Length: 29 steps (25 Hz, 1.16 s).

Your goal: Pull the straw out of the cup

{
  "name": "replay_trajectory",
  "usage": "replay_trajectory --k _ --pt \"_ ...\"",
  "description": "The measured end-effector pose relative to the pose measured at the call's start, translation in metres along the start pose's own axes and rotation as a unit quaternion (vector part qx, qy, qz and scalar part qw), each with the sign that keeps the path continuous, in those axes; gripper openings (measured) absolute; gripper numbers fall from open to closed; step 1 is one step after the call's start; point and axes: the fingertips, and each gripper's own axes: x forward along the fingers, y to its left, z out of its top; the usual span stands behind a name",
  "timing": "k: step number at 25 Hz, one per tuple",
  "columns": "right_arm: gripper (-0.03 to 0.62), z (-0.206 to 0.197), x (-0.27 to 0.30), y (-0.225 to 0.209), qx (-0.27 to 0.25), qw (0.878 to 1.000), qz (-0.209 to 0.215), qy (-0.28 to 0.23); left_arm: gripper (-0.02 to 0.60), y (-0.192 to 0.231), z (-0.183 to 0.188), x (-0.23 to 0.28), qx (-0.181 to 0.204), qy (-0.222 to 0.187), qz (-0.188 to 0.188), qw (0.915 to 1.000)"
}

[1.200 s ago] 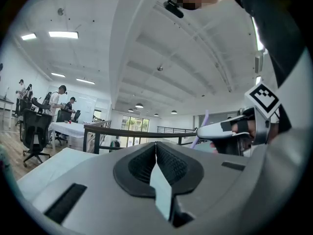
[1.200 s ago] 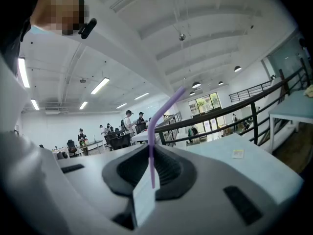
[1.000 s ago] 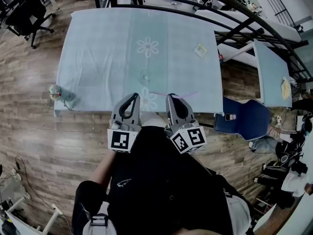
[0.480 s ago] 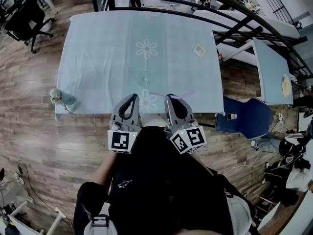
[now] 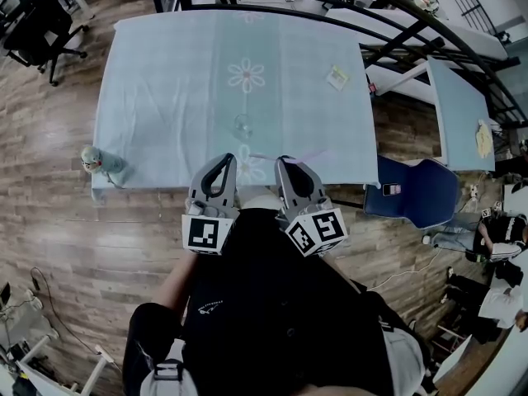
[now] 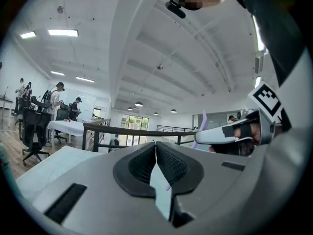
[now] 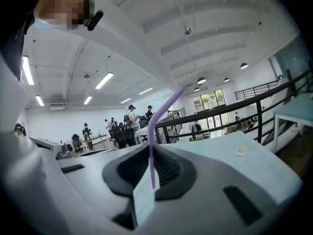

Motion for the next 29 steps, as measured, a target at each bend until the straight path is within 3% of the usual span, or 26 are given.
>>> replay_trajectory --k 13,29 --pt "0.037 -0.006 0.006 0.004 -0.004 1.000 0.013 0.017 0.017 0.002 -0.003 -0.002 -0.005 0.005 0.008 0.9999" --pt "0.038 -0.008 0.003 -0.007 0.000 1.000 -0.004 0.023 0.017 -0.006 -0.004 0.006 -0.006 0.004 -0.008 0.9999"
